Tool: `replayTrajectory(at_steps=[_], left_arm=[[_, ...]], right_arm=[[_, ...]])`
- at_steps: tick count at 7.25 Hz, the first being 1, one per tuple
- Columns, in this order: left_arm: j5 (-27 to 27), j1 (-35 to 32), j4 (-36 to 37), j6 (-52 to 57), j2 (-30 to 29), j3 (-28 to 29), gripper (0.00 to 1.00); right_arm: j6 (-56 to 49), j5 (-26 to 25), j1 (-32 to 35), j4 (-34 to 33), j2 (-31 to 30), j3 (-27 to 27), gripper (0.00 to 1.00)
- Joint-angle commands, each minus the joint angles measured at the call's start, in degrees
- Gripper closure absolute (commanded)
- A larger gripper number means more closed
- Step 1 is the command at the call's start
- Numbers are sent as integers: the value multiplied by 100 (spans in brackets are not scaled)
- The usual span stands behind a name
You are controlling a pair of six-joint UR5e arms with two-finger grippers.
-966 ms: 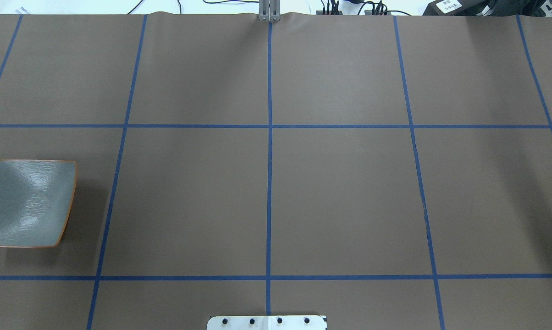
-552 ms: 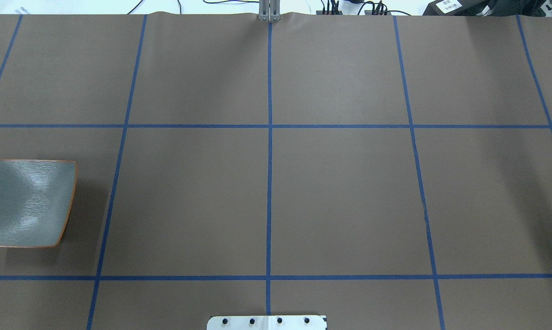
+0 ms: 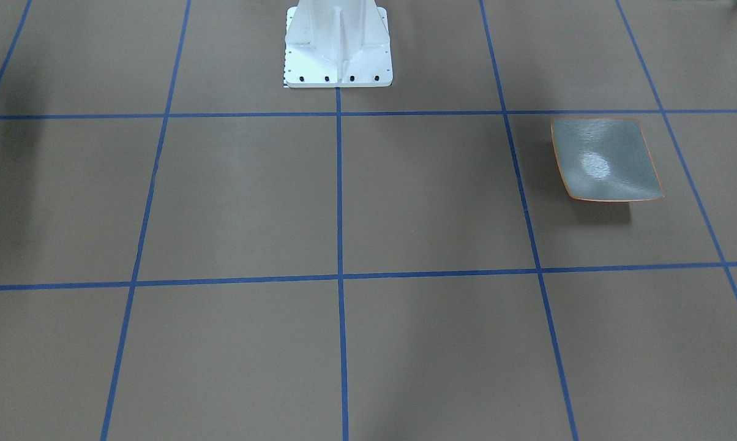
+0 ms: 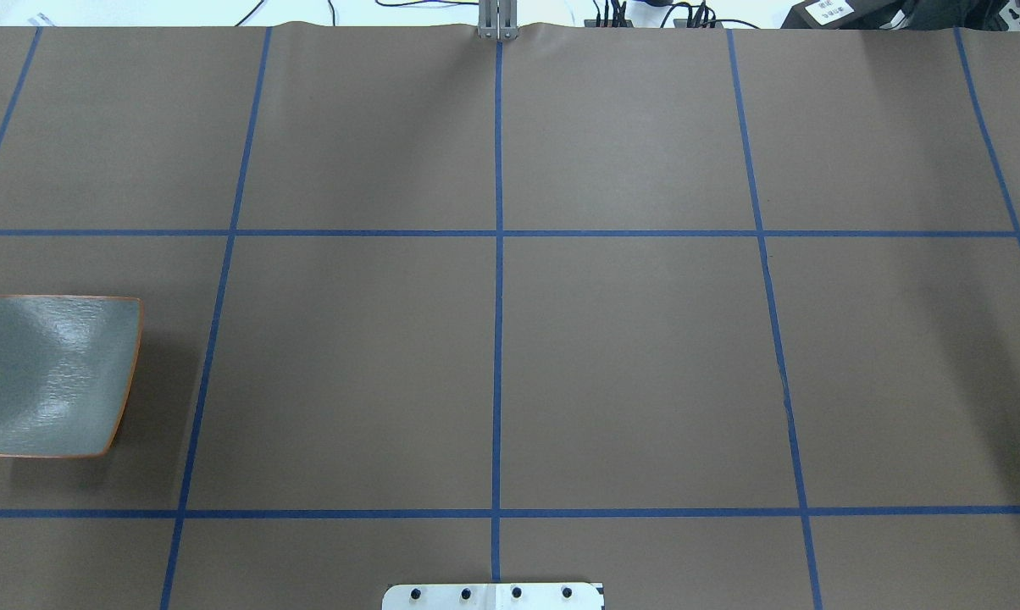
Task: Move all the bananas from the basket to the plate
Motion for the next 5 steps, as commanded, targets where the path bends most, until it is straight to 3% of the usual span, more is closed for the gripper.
replayTrajectory(at_steps=[1, 2, 3, 5], left_arm=[[-4, 6, -13, -10, 16, 9, 1], [-13, 6, -13, -19, 25, 1, 1], [-39, 6, -13, -27, 42, 1, 1], [-57, 6, 4, -36, 51, 27, 1]], right_arm=[[-5, 157, 61, 226, -456, 47, 0], [38, 70, 53, 1255, -817, 39, 0], [300, -9, 53, 1526, -968, 57, 0], [311, -552, 0, 1468, -1040, 40, 0]])
